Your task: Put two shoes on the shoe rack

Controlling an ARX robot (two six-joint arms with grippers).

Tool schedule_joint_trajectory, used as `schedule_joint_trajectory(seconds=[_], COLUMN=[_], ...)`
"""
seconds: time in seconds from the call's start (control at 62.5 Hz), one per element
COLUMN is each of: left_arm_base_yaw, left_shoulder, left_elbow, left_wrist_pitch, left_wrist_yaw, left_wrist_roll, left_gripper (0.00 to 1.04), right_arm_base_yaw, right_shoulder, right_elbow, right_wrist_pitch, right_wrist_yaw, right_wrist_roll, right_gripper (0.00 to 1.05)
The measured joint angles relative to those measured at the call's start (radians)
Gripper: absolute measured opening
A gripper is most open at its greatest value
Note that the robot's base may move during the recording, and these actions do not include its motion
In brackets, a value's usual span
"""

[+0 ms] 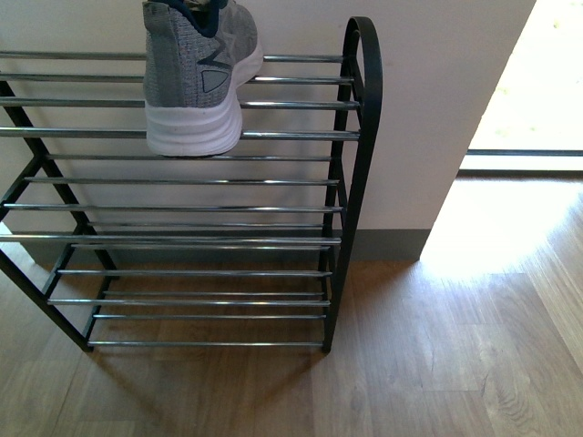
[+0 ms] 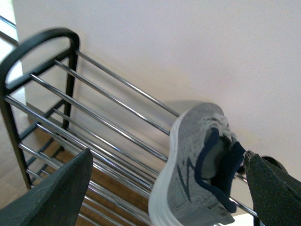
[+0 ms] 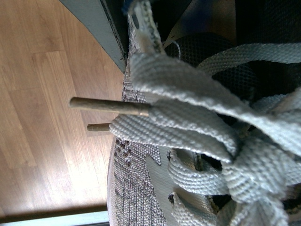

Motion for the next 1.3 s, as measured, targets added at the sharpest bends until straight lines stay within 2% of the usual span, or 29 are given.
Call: schedule_joint_trajectory(seconds=[0.16, 0.304, 0.4, 0.448, 0.512, 0.688, 0.927, 1.167, 1.231, 1.295], left_arm_base_yaw=[0.047, 0.071, 0.124, 0.148, 0.174, 0.240, 0.306, 0.353, 0.406, 0.438], left_shoulder=[-0.121, -0.134, -0.169, -0.195, -0.229, -0.313, -0.423, -0.524, -0.555, -0.583], left_elbow=[-0.154, -0.186, -0.268, -0.307, -0.348, -0.450, -0.541, -0.600, -0.613, -0.625], left_wrist_pitch=[0.108, 0.152, 0.319, 0.360, 0.377, 0.383, 0.372, 0.328, 0.311, 0.294], left_wrist_yaw=[-0.050, -0.063, 0.200, 0.285, 0.348, 0.420, 0.482, 0.530, 0.605, 0.615], left_wrist_roll=[0.055, 0.106, 0.287, 0.379, 0.467, 0.572, 0.599, 0.605, 0.607, 0.607], left_gripper=[0.95, 0.95, 0.81, 0.74, 0.65, 0.38, 0.01, 0.01, 0.01, 0.01], right_arm_base_yaw=[0.000, 0.000, 0.000, 0.000, 0.000, 0.000, 0.000, 0.000, 0.000, 0.000], right_shoulder=[0.000, 0.000, 0.000, 0.000, 0.000, 0.000, 0.000, 0.000, 0.000, 0.000], right_elbow=[0.000, 0.000, 0.000, 0.000, 0.000, 0.000, 0.000, 0.000, 0.000, 0.000], right_wrist_pitch=[0.000, 0.000, 0.000, 0.000, 0.000, 0.000, 0.000, 0.000, 0.000, 0.000], right_wrist_yaw=[0.000, 0.000, -0.004, -0.003, 0.001, -0.001, 0.000, 0.000, 0.000, 0.000], right_wrist_roll=[0.000, 0.000, 0.000, 0.000, 0.000, 0.000, 0.000, 0.000, 0.000, 0.000], right_gripper=[0.03, 0.03, 0.03, 0.03, 0.03, 0.03, 0.03, 0.03, 0.03, 0.03])
